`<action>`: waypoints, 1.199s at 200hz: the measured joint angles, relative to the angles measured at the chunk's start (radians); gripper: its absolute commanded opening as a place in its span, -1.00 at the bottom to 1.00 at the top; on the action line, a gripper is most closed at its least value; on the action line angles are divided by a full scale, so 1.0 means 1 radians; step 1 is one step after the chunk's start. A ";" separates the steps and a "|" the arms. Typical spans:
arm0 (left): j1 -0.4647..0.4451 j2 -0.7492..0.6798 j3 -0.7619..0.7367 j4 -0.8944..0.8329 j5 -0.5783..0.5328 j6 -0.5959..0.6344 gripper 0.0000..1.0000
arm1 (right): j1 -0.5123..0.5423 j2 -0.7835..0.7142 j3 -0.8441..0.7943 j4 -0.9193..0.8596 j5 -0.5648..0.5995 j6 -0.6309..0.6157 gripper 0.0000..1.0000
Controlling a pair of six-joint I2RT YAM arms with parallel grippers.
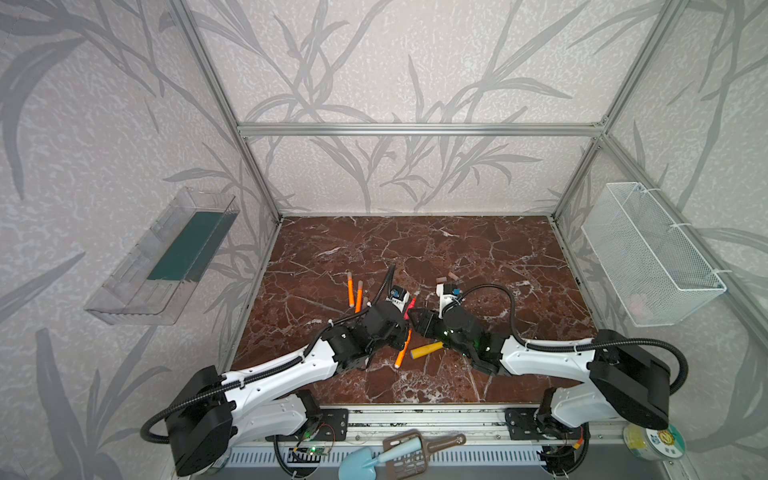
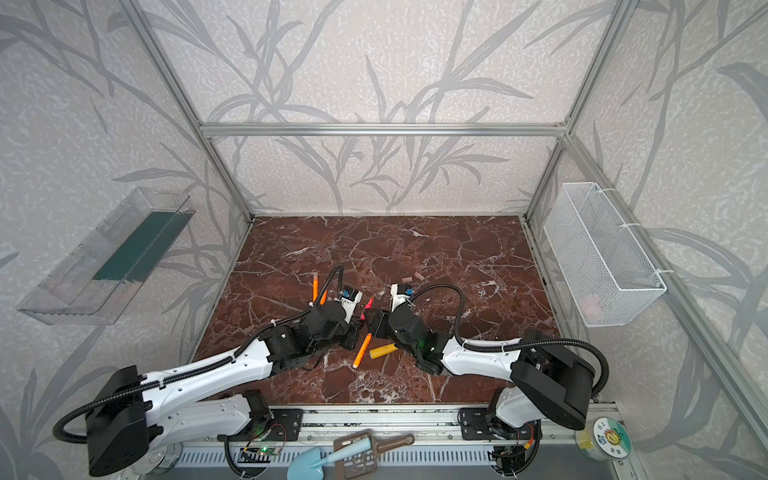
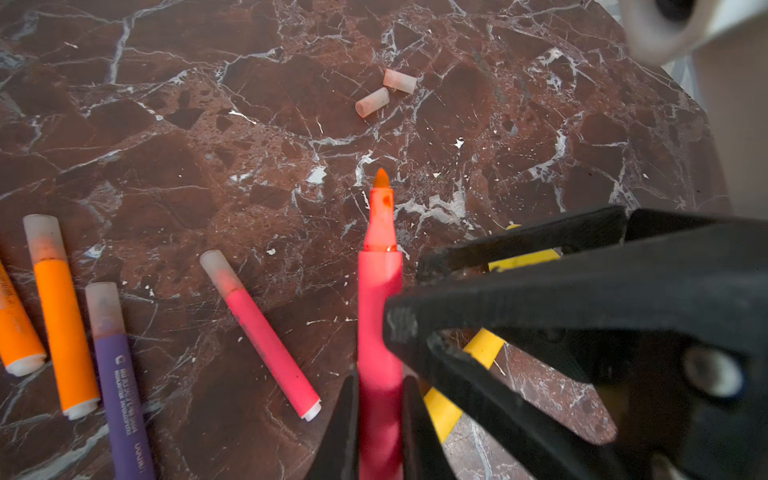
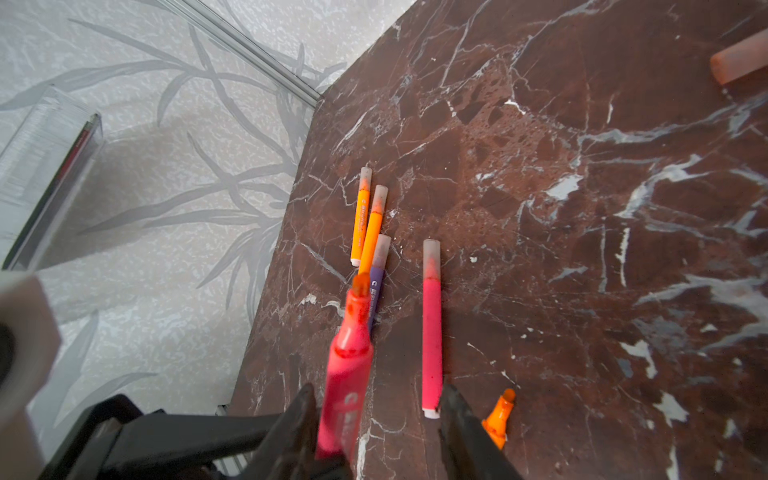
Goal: Insert the pens into the pen caps
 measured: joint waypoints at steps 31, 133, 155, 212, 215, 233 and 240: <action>-0.002 0.011 0.000 0.010 0.028 0.000 -0.78 | 0.001 -0.019 -0.004 0.016 0.008 -0.001 -0.04; -0.005 0.009 -0.024 0.065 0.121 0.003 -0.75 | 0.001 0.012 -0.004 0.038 0.069 0.008 -0.73; -0.005 0.009 -0.030 0.070 0.126 0.003 -0.68 | 0.002 0.011 -0.004 0.043 0.071 0.022 -0.85; -0.005 0.010 -0.033 0.089 0.135 0.011 -0.41 | 0.001 0.011 -0.018 0.070 0.071 0.056 -0.96; -0.005 0.011 -0.033 0.090 0.136 0.010 -0.41 | 0.001 0.011 -0.019 0.074 0.071 0.060 -0.96; -0.005 0.019 -0.033 0.101 0.139 0.011 -0.41 | 0.002 0.011 -0.030 0.101 0.068 0.075 -0.97; -0.005 0.025 -0.033 0.106 0.140 0.011 -0.41 | 0.002 0.011 -0.034 0.114 0.067 0.080 -0.97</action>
